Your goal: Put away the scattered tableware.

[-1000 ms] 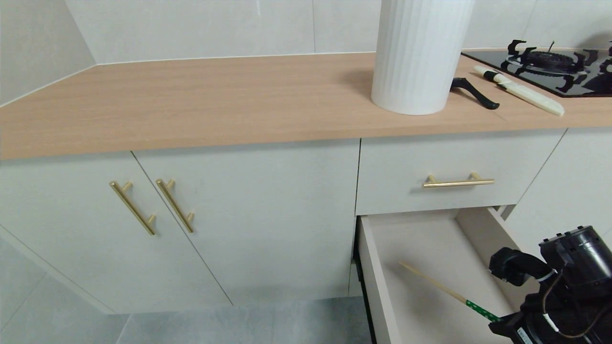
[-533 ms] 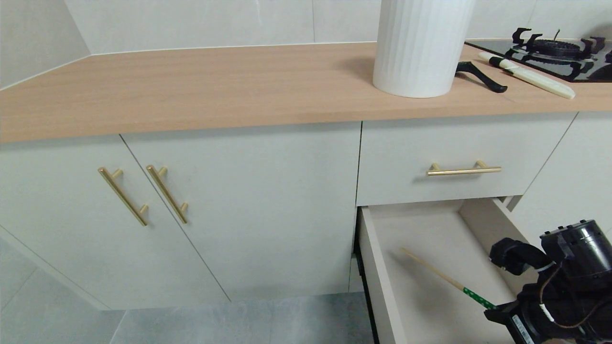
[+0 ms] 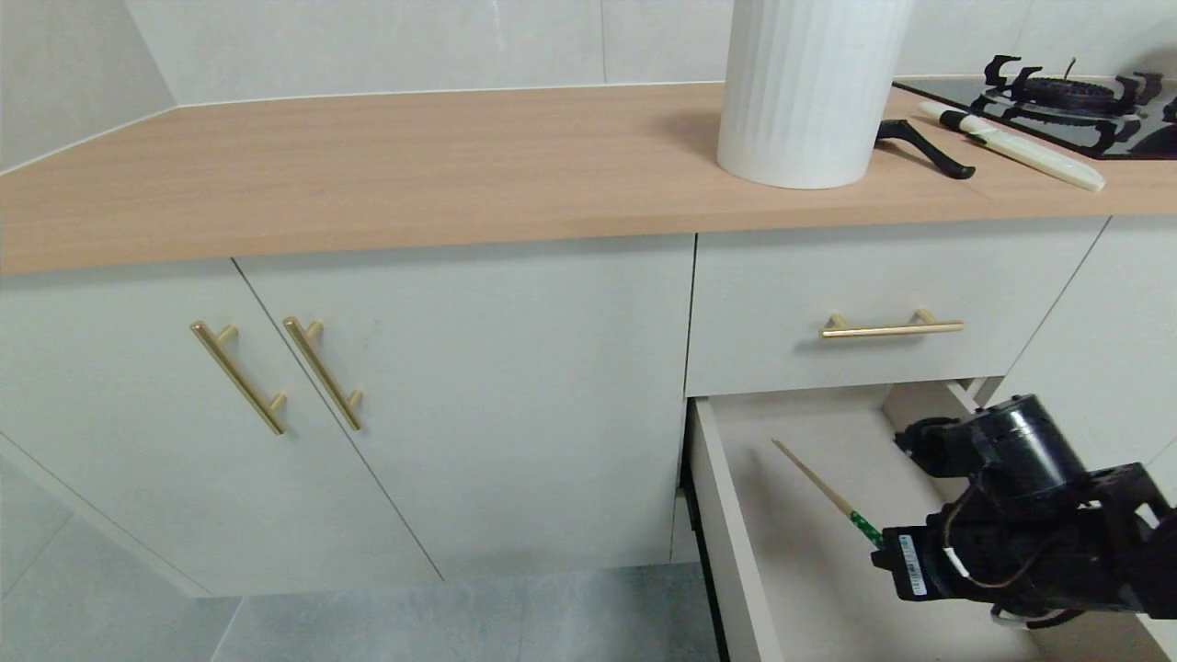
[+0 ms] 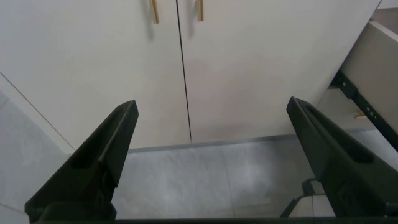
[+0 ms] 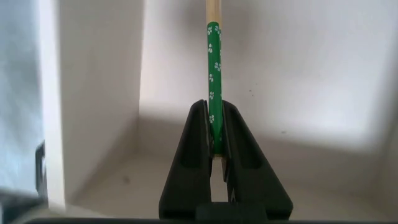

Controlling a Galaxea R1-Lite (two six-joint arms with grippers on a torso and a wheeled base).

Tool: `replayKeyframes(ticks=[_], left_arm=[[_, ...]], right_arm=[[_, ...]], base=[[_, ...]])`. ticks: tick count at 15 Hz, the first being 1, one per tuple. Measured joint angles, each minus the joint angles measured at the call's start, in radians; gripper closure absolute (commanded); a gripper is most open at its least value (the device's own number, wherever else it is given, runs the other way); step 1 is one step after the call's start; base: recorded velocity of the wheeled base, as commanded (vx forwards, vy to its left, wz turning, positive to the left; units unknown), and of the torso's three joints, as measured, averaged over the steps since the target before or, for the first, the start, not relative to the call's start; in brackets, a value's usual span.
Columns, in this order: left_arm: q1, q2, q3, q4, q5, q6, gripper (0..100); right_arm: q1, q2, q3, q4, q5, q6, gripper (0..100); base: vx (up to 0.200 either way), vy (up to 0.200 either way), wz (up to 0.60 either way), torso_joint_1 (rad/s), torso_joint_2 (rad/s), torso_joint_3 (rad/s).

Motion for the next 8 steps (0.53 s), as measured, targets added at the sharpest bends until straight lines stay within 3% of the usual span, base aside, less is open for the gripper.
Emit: replayKeyframes(ticks=[2,8], left_arm=[[0.0,0.0,0.0,0.0,0.0,0.0,0],[0.0,0.0,0.0,0.0,0.0,0.0,0]], right_arm=[[0.042,0.099,-0.05,0.008,-0.058,0.085,100],[0.089,0.232,-0.061,0.003,-0.061,0.092,100]], base=[[0.0,0.0,0.0,0.0,0.0,0.0],[0.0,0.0,0.0,0.0,0.0,0.0]])
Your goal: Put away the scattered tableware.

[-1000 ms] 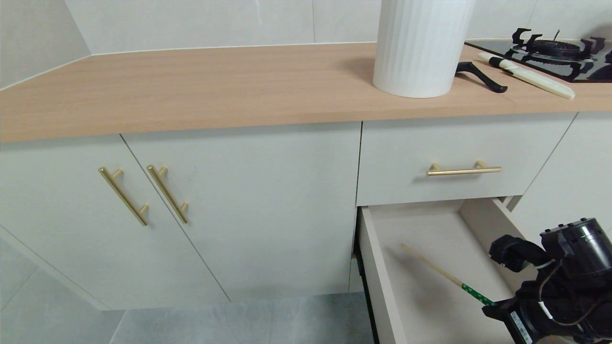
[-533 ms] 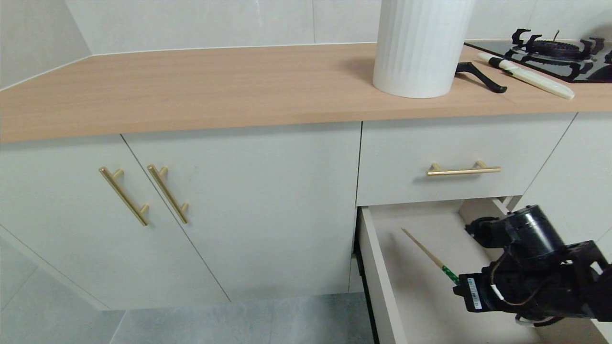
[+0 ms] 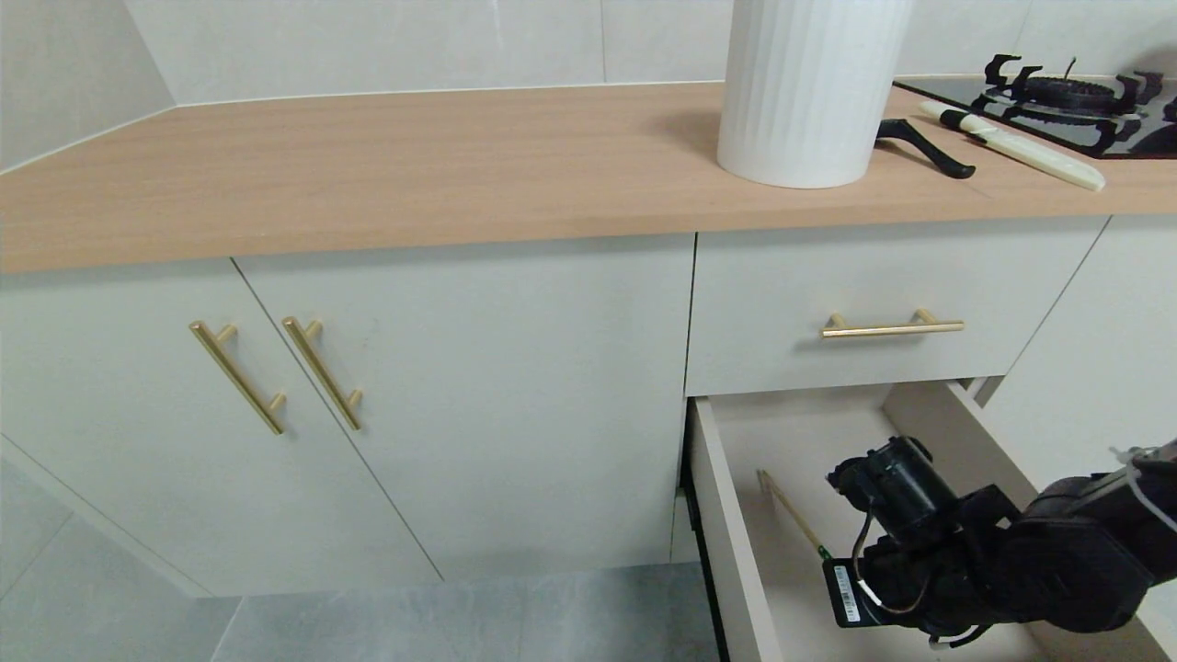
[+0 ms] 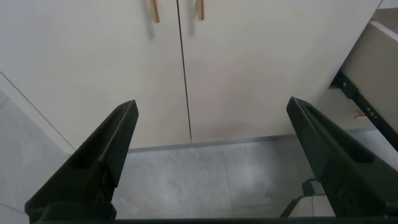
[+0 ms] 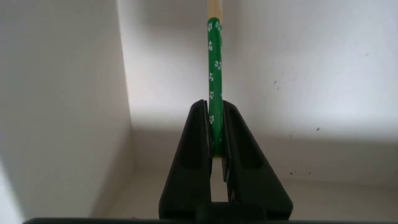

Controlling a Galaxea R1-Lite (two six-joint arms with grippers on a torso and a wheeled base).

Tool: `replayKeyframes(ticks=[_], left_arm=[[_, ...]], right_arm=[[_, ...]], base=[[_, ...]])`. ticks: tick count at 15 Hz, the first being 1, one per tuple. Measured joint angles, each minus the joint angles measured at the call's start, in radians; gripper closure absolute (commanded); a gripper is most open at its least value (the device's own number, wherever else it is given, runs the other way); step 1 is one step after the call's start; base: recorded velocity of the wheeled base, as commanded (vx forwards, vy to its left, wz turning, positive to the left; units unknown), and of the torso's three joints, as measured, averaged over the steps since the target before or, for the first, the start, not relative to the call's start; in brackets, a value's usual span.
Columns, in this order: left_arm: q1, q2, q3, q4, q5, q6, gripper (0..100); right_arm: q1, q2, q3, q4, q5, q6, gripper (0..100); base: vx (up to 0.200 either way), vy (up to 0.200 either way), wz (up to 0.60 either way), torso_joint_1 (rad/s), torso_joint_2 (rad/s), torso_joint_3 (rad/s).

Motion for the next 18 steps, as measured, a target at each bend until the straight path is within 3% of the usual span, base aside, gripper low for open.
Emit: replayKeyframes(ticks=[4,8,9,18], left_arm=[[0.0,0.0,0.001,0.0,0.0,0.0,0],[0.0,0.0,0.0,0.0,0.0,0.0,0],[0.0,0.0,0.0,0.0,0.0,0.0,0],[0.0,0.0,0.0,0.0,0.0,0.0,0]], right_arm=[[0.002,0.118,0.014,-0.115,-0.006,0.0,100],[-0.002,0.162,0.022,-0.132,-0.007,-0.001,100],[-0.003,0.164,0.022,-0.132,-0.007,-0.001,0],[-0.033,0.044,0.028,-0.104,-0.005,-0.051,0]], base=[[0.0,0.0,0.0,0.0,0.0,0.0],[0.0,0.0,0.0,0.0,0.0,0.0],[0.0,0.0,0.0,0.0,0.0,0.0],[0.0,0.0,0.0,0.0,0.0,0.0]])
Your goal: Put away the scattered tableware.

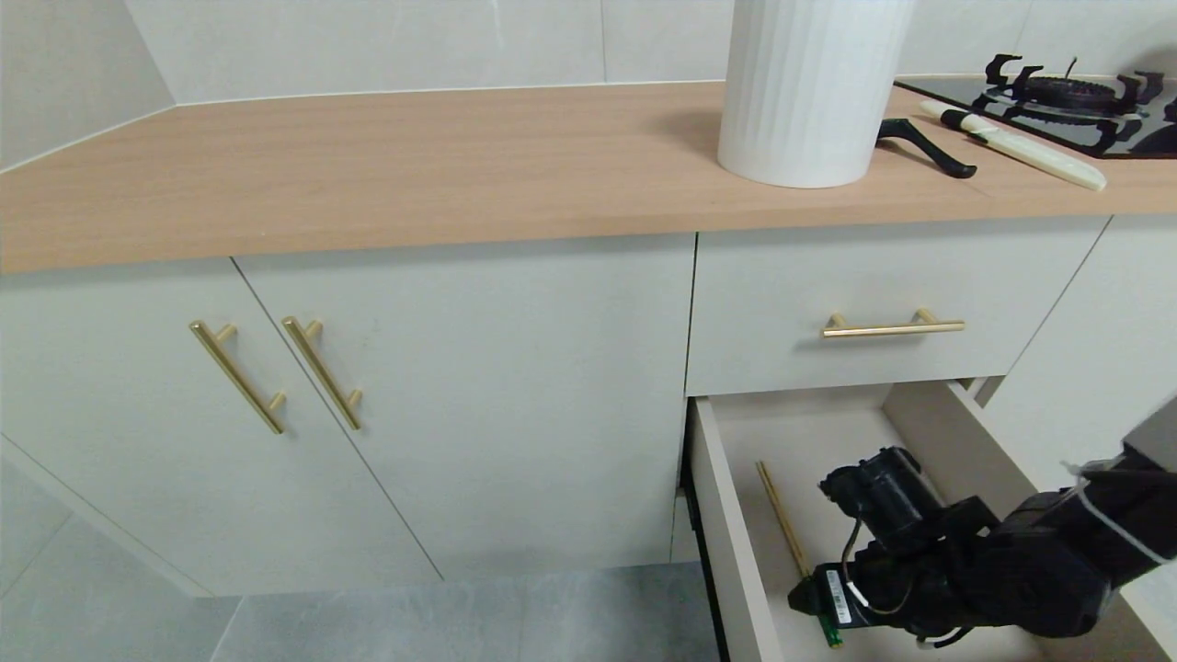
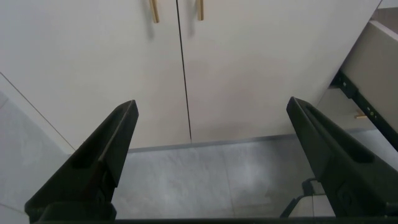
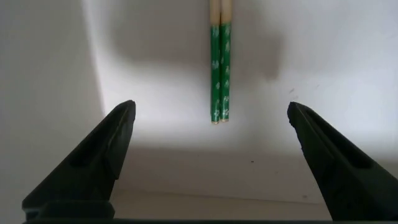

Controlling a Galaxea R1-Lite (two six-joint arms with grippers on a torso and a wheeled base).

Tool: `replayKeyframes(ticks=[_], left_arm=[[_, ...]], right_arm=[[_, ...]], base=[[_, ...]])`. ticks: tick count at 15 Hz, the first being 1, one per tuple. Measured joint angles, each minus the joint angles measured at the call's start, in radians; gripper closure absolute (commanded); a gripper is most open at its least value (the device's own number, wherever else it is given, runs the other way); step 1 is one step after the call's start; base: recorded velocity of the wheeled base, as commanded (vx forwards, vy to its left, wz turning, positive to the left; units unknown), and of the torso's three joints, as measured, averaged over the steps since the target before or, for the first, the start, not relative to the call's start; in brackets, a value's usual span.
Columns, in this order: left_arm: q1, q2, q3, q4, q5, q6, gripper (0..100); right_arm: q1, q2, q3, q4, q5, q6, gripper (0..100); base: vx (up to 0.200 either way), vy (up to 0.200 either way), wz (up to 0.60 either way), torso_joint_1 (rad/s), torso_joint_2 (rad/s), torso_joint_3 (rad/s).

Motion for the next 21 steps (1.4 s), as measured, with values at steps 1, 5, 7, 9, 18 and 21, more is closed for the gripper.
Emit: replayKeyframes(ticks=[1,5,7,9,18,21], left_arm=[[0.0,0.0,0.0,0.0,0.0,0.0,0],[0.0,0.0,0.0,0.0,0.0,0.0,0],[0.0,0.0,0.0,0.0,0.0,0.0,0],[0.0,0.0,0.0,0.0,0.0,0.0,0],[0.0,0.0,0.0,0.0,0.0,0.0,0],[0.0,0.0,0.0,0.0,0.0,0.0,0]], right_arm=[[-0.03,-0.058,-0.006,0.041,0.005,-0.027,0],[-0.227,-0.358,-0.153,0.494,0.151,-0.152,0],[-0.352,-0.503,-0.275,0.698,0.244,-0.249,0],[-0.406,-0.584,-0.308,0.723,0.268,-0.307,0],[-0.425,-0.663,-0.256,0.68,0.266,-0.384,0],[-0.425,-0.663,-0.242,0.658,0.264,-0.384,0]], base=[[0.0,0.0,0.0,0.0,0.0,0.0],[0.0,0.0,0.0,0.0,0.0,0.0],[0.0,0.0,0.0,0.0,0.0,0.0],[0.0,0.0,0.0,0.0,0.0,0.0],[0.0,0.0,0.0,0.055,-0.08,-0.081],[0.0,0.0,0.0,0.183,-0.52,-0.25]])
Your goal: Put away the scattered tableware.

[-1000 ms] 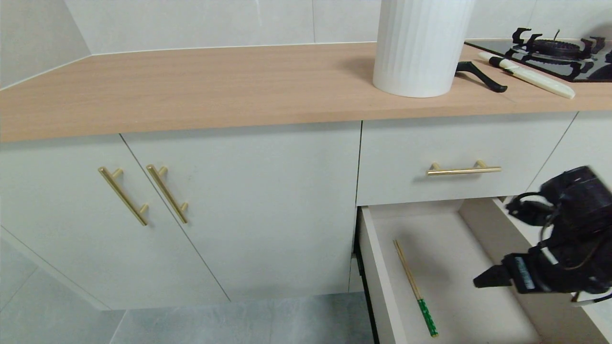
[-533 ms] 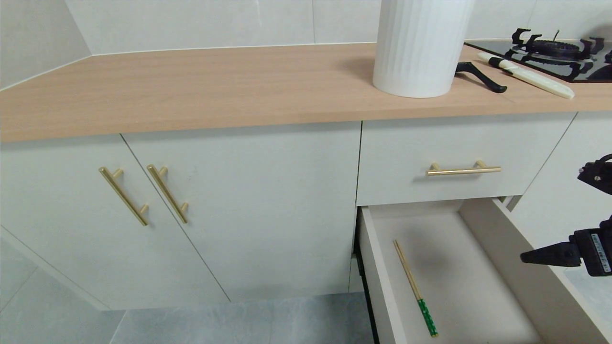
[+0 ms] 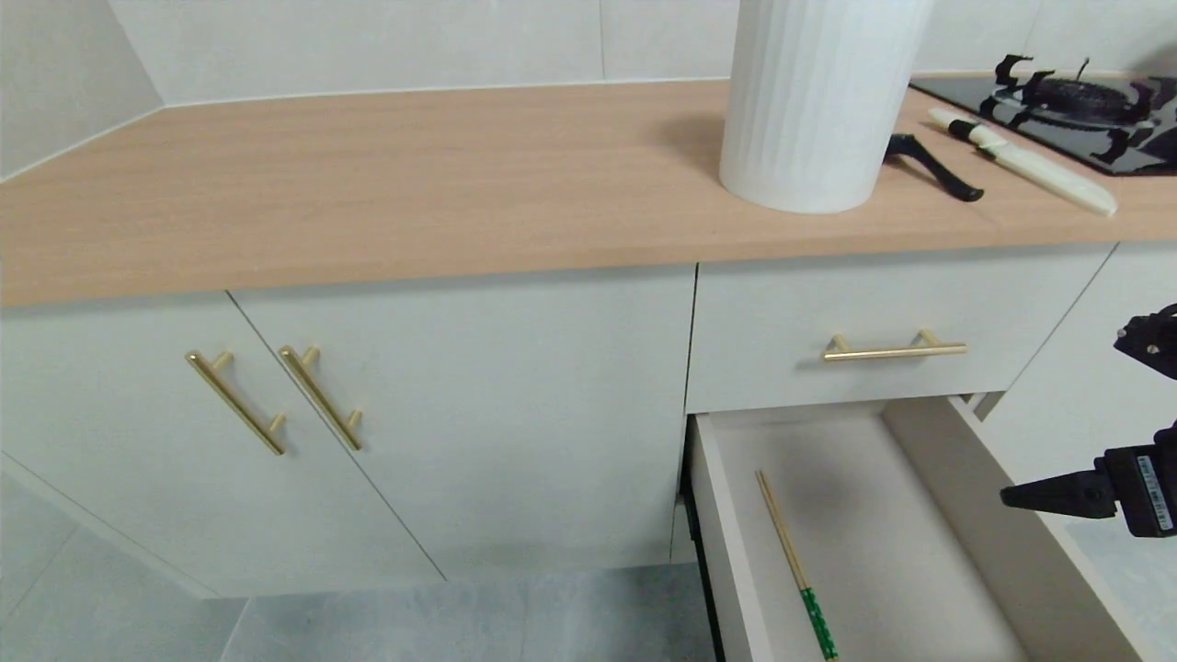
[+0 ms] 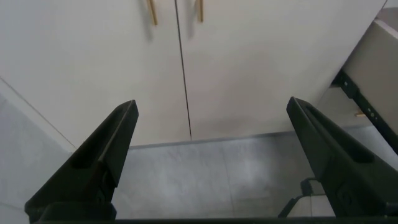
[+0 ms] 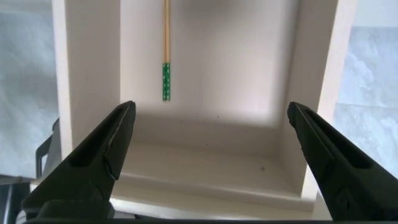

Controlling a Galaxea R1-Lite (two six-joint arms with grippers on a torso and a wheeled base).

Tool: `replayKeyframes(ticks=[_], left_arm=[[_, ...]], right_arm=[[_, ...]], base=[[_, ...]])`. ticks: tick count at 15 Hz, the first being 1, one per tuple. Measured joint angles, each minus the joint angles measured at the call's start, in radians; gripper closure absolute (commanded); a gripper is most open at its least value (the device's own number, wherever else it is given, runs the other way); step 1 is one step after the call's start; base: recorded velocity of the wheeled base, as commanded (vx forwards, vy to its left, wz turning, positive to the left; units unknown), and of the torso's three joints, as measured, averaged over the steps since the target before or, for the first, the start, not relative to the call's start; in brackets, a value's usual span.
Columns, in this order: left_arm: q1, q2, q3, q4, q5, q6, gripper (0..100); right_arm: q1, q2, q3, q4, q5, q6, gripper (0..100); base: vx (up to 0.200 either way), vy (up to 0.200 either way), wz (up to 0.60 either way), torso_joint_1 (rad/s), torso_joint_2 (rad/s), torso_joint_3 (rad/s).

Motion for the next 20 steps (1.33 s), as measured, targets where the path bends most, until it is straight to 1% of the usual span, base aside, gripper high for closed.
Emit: replayKeyframes(ticks=[3,4,7,14,16,18,20], left_arm=[[0.0,0.0,0.0,0.0,0.0,0.0,0],[0.0,0.0,0.0,0.0,0.0,0.0,0],[0.0,0.0,0.0,0.0,0.0,0.0,0],[0.0,0.0,0.0,0.001,0.0,0.0,0],[0.0,0.0,0.0,0.0,0.0,0.0,0],[0.0,0.0,0.0,0.0,0.0,0.0,0],[0.0,0.0,0.0,0.0,0.0,0.0,0]], right_arm=[[0.0,0.007,0.005,-0.001,-0.001,0.0,0],[0.0,0.009,0.006,0.0,-0.001,0.0,0],[0.0,0.016,0.009,-0.001,-0.001,-0.001,0],[0.0,0.049,0.031,-0.039,0.0,-0.009,0],[0.0,0.055,0.052,-0.076,0.0,-0.038,0],[0.0,0.067,0.084,-0.152,-0.006,-0.078,0],[0.001,0.108,0.089,-0.232,-0.047,-0.093,0]], base=[[0.0,0.0,0.0,0.045,-0.54,-0.256],[0.0,0.0,0.0,0.217,-0.49,-0.242],[0.0,0.0,0.0,0.349,-0.46,-0.266],[0.0,0.0,0.0,0.239,-0.48,-0.26],[0.0,0.0,0.0,0.1,-0.21,-0.107],[0.0,0.0,0.0,0.023,-0.04,-0.021],[0.0,0.0,0.0,0.0,0.0,0.0]])
